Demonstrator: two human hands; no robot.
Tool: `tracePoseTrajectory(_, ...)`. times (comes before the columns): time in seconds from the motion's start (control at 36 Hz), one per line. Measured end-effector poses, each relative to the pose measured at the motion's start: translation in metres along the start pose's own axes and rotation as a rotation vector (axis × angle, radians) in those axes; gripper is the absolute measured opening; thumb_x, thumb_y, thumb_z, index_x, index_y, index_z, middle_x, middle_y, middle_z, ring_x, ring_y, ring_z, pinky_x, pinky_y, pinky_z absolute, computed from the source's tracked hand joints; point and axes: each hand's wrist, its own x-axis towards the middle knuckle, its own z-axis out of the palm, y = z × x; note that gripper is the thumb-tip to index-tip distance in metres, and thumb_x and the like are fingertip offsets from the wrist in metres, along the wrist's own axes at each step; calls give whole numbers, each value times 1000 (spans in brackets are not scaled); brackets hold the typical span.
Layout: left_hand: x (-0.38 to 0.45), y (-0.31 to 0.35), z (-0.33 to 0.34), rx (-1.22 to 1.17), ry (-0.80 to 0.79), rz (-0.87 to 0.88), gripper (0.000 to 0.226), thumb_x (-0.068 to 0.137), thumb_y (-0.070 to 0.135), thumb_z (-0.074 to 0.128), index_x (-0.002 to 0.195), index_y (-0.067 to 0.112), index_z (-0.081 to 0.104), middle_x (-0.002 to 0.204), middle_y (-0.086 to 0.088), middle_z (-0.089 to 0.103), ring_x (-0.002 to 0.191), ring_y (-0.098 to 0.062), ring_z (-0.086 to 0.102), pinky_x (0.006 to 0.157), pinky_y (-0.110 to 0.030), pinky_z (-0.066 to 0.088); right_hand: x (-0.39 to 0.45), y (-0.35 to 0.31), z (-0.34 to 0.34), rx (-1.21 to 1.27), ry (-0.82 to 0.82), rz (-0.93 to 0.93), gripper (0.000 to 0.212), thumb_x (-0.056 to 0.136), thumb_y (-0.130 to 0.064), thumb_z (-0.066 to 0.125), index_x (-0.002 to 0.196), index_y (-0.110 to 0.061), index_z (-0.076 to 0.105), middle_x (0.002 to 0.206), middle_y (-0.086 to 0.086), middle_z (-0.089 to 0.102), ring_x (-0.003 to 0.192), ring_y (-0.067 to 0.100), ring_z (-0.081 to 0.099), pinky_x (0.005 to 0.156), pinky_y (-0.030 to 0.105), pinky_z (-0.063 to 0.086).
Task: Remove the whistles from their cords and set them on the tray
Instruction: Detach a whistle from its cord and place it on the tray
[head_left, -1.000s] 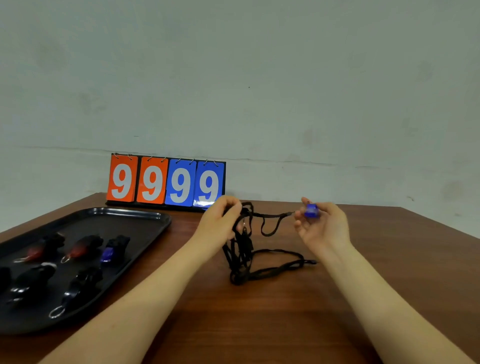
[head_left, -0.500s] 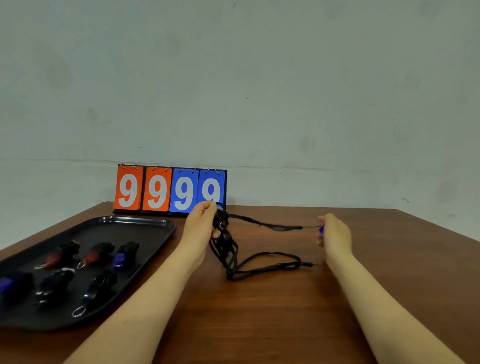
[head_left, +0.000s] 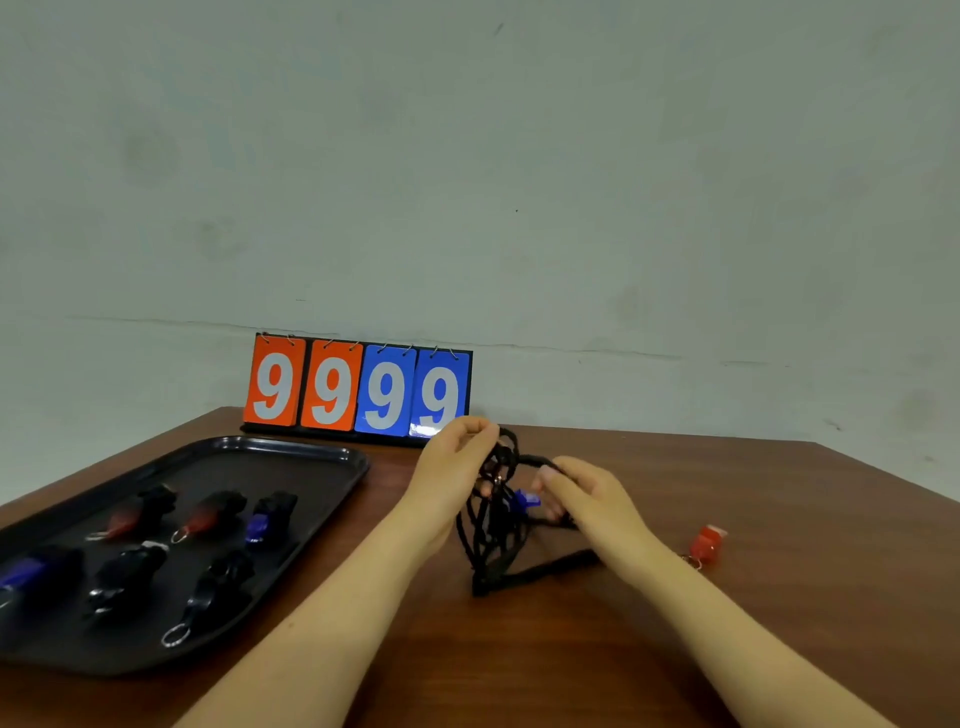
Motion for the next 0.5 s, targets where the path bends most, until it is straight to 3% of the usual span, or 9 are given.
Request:
tracePoseTrajectory(0.08,-1,0,-1,4,-85,-39,17,98,26,51,105,14,61,78,0,59,62,-7,52,48,-15,40,6,2,-8,190,87,97,29,99,-17,46,74,-12,59,47,-11,37,47,9,35,52,24,34)
tracePoseTrajectory(0.22,-5,1,2,-36,-229,-91,16,96,22,56,104,13,66,77,0,61,59,-4,48,48,-15,37,7,3,-14,330,205,201,29,100,-18,45,76,-9,58,55,-6,33,50,10,30,48,24,28)
tracePoseTrajectory(0.31,-8,0,3,5,-306,-107,18,93,22,61,106,12,70,70,2,60,58,-6,48,52,-15,40,8,1,-16,212,204,191,24,100,-12,41,85,-10,59,64,-2,44,60,14,41,58,25,36)
tracePoseTrajectory(0.36,-7,-1,4,21,-298,-102,16,92,22,62,101,12,72,67,3,62,58,-7,49,55,-15,43,8,2,-14,24,220,155,23,94,-4,44,100,-20,60,88,-4,54,80,10,51,73,22,41)
tracePoseTrajectory(0.42,-7,-1,4,3,-257,-91,17,93,22,61,95,10,72,68,1,65,60,-9,52,57,-16,46,4,2,-11,-82,270,47,29,88,-1,49,101,-26,56,101,-5,52,91,3,50,80,18,41)
tracePoseTrajectory(0.5,-5,-3,4,-38,-172,-76,19,93,22,60,93,6,71,72,-2,67,70,-15,57,59,-18,48,-3,-2,-10,-24,300,-77,15,88,-6,57,88,-21,59,90,-2,59,78,3,53,71,13,43)
